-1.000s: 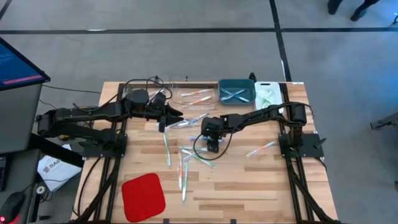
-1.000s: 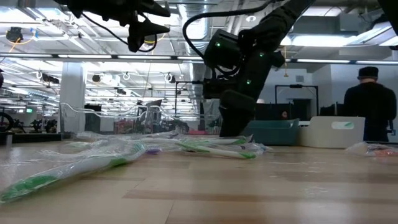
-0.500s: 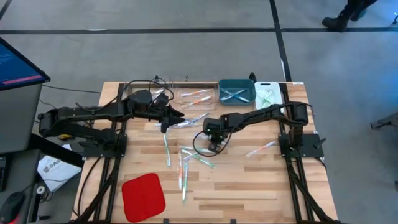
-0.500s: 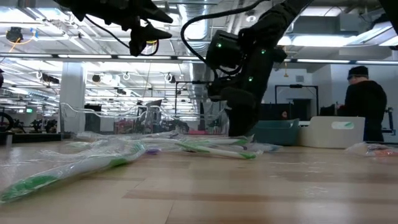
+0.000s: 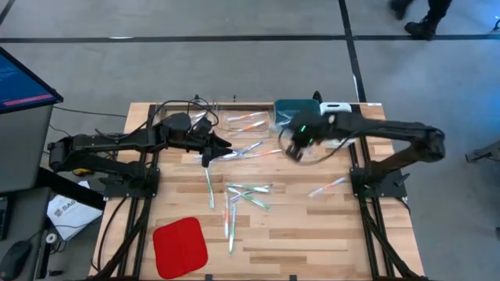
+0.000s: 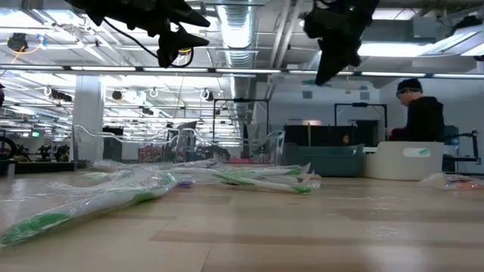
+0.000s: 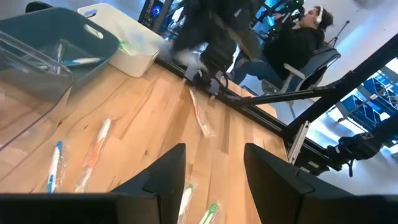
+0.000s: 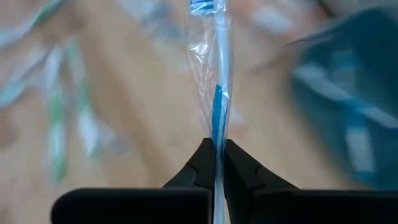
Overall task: Pick & Place Toothbrushes
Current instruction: Put the blue toothbrush into the blue bin
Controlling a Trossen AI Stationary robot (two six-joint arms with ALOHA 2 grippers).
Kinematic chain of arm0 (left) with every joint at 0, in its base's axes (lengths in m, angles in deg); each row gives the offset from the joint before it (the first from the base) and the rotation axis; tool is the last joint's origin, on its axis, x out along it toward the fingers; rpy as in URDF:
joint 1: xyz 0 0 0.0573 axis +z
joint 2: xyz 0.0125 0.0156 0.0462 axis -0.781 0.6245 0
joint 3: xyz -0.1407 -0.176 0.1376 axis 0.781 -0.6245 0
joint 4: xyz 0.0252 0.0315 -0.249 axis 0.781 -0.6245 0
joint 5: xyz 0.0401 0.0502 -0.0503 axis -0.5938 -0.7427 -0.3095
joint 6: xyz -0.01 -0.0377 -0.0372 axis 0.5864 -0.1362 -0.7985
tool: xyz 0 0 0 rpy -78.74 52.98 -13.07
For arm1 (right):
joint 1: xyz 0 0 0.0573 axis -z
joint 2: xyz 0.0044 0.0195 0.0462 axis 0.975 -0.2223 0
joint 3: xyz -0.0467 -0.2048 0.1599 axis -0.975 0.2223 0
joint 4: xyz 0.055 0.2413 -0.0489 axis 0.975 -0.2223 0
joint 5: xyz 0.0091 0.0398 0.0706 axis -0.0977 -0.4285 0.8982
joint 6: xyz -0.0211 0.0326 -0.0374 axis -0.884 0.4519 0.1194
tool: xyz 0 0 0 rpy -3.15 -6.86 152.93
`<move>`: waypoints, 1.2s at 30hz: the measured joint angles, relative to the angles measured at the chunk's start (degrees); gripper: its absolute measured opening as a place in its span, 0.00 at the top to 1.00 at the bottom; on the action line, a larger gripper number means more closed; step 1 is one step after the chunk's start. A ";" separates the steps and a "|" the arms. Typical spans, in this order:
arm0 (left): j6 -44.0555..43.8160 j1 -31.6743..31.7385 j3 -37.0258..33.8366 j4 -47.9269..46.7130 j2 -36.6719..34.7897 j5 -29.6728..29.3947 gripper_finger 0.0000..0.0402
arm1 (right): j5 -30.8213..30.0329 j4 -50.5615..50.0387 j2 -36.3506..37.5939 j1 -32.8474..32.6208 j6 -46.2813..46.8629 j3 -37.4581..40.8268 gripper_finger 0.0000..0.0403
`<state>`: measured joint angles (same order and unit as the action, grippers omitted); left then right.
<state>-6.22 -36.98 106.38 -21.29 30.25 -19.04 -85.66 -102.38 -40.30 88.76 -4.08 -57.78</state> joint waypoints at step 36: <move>-9.57 0.28 0.00 0.22 0.00 -10.91 0.60 | 16.47 13.96 -23.31 37.54 -41.10 -0.11 1.00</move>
<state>-15.79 -36.70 106.38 -21.07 30.25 -29.95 -69.19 -88.42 -63.62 126.30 -45.18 -57.89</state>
